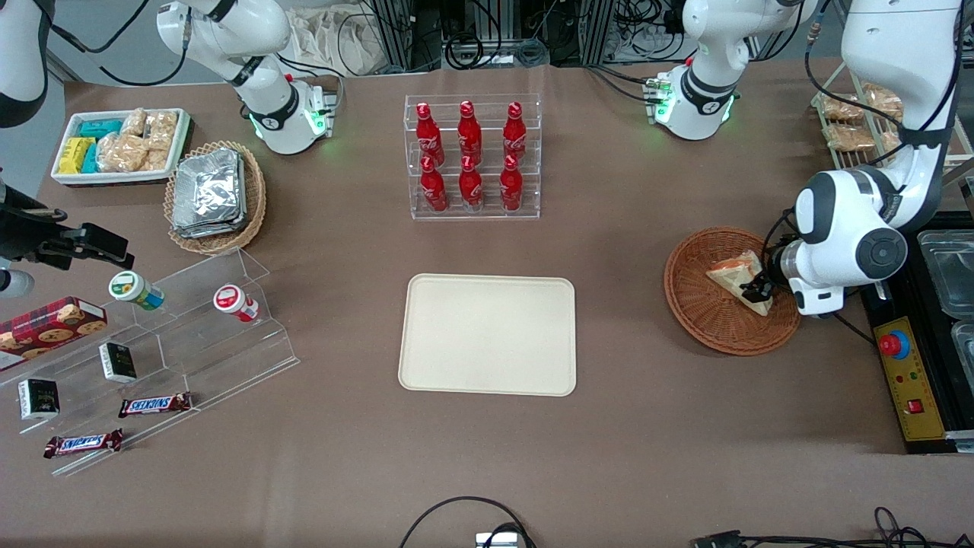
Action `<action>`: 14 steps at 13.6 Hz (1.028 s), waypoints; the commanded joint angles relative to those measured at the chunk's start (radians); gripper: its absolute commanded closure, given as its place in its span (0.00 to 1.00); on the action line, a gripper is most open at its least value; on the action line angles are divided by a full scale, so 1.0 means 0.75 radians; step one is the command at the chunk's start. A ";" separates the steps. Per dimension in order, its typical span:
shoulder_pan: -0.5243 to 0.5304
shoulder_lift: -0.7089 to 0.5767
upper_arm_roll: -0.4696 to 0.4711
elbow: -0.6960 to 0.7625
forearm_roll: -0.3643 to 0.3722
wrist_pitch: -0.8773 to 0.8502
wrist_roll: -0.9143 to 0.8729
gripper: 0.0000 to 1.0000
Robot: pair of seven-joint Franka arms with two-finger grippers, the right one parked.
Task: Place sandwich from basket to tray
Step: 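Close the left gripper on the sandwich and lift it from the basket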
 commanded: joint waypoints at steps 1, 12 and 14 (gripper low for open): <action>-0.006 0.023 -0.012 -0.005 -0.018 0.036 -0.059 0.00; -0.041 -0.005 -0.022 0.187 0.004 -0.244 0.104 1.00; -0.045 -0.008 -0.038 0.350 0.002 -0.434 0.160 1.00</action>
